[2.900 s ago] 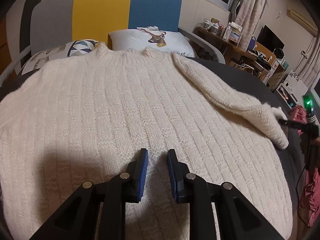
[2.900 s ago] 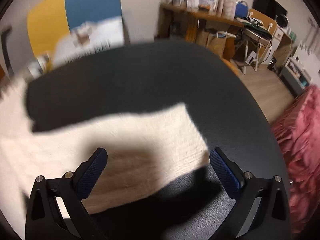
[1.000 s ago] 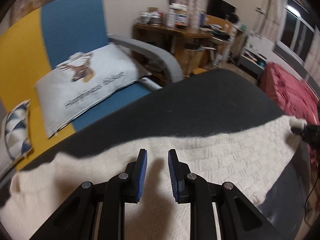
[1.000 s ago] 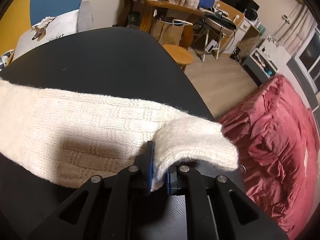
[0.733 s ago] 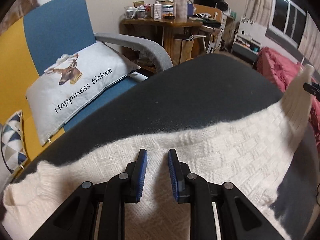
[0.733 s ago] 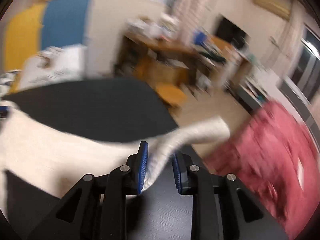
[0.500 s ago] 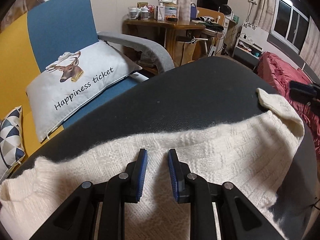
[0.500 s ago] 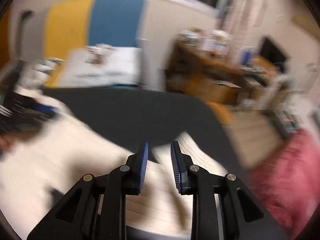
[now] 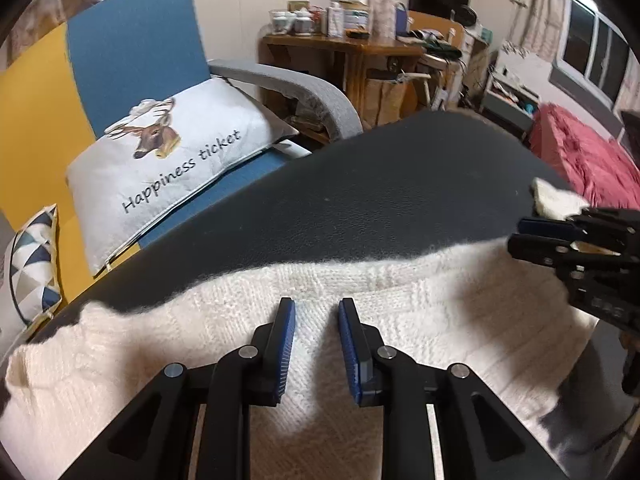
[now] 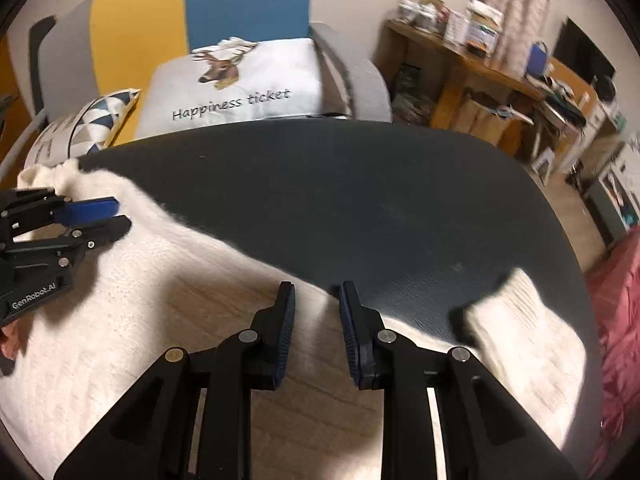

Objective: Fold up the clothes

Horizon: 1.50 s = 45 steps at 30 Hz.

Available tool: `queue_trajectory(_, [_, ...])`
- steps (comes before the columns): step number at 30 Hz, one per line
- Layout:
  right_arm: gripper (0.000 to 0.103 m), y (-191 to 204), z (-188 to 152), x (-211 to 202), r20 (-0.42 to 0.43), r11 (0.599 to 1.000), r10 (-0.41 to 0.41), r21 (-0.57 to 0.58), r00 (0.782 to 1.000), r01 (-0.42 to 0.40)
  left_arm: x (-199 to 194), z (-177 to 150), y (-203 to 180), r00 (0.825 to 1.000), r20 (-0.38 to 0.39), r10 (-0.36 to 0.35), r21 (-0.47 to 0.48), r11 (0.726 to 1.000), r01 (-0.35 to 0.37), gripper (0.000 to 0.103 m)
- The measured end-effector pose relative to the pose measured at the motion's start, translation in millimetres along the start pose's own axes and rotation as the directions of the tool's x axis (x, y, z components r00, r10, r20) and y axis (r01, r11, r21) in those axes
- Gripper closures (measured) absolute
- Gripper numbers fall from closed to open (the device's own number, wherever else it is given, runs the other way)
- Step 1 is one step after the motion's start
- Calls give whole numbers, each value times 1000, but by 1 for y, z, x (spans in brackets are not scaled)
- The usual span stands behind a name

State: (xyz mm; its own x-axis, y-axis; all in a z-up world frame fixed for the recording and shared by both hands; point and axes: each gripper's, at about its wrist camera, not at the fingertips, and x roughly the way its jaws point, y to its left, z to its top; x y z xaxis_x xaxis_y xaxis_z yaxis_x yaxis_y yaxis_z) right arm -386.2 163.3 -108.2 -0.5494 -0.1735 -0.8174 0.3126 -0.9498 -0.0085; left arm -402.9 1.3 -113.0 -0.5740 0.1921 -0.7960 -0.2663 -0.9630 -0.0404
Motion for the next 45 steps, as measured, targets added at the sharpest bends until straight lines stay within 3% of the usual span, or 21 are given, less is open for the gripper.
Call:
queue_trajectory(3, [79, 7, -8, -26, 30, 999, 43, -33, 999, -42, -21, -14, -6, 999, 22, -50, 22, 999, 49, 81])
queue_trajectory(6, [79, 21, -23, -35, -6, 989, 110, -101, 994, -110, -43, -32, -20, 994, 27, -107, 79, 991, 105, 81])
queue_trajectory(8, [79, 25, -37, -34, -49, 984, 80, -159, 996, -87, -46, -42, -34, 994, 2, -111, 120, 987, 110, 81])
queue_trajectory(10, [79, 29, -55, -24, -122, 979, 46, -192, 991, -69, -30, -51, -47, 993, -85, -76, 149, 985, 88, 82])
queue_trajectory(13, [78, 32, -66, -28, -89, 980, 48, -186, 995, -64, -29, -50, -49, 995, -83, -62, 117, 990, 72, 82])
queue_trajectory(16, [78, 25, -63, -40, -79, 986, 124, -98, 989, -131, -53, -48, -44, 985, -39, -166, 33, 985, 167, 82])
queue_trajectory(18, [78, 30, -62, -54, -31, 975, 181, -124, 983, -183, -64, -53, -55, 980, -37, -195, 66, 978, 197, 82])
queue_trajectory(20, [78, 43, -64, -57, -8, 972, 128, -199, 992, -127, -69, -64, -73, 972, -57, -229, 106, 966, 234, 82])
queue_trajectory(22, [78, 46, -61, -47, -23, 967, 133, -218, 991, -134, -69, -77, -91, 965, -87, -248, 141, 956, 258, 82])
queue_trajectory(24, [77, 47, -57, -34, -42, 962, 144, -230, 989, -150, -61, -92, -103, 968, -121, -222, 160, 958, 239, 82])
queue_trajectory(26, [77, 44, -56, -28, -48, 964, 140, -220, 989, -147, -59, -98, -102, 969, -106, -221, 133, 963, 234, 82])
queue_trajectory(31, [79, 37, -51, -15, -59, 973, 125, -189, 990, -134, -63, -91, -89, 952, -118, -282, 42, 956, 289, 82])
queue_trajectory(35, [78, 34, -56, -25, -51, 972, 141, -182, 989, -148, -93, -99, -65, 947, -41, -320, -59, 947, 317, 82])
queue_trajectory(37, [78, 40, -63, -44, -38, 942, 268, -200, 963, -270, -113, -110, -59, 946, -6, -323, -77, 944, 322, 82])
queue_trajectory(39, [78, 46, -69, -64, -29, 891, 399, -221, 916, -396, -127, -125, -58, 943, 8, -334, -82, 939, 333, 82])
queue_trajectory(43, [78, 66, -68, -58, -77, 846, 463, -260, 883, -466, -143, -162, -76, 932, 3, -363, -69, 930, 362, 82])
queue_trajectory(45, [79, 75, -64, -45, -103, 846, 449, -272, 888, -459, -147, -177, -86, 930, -12, -366, -51, 929, 365, 82])
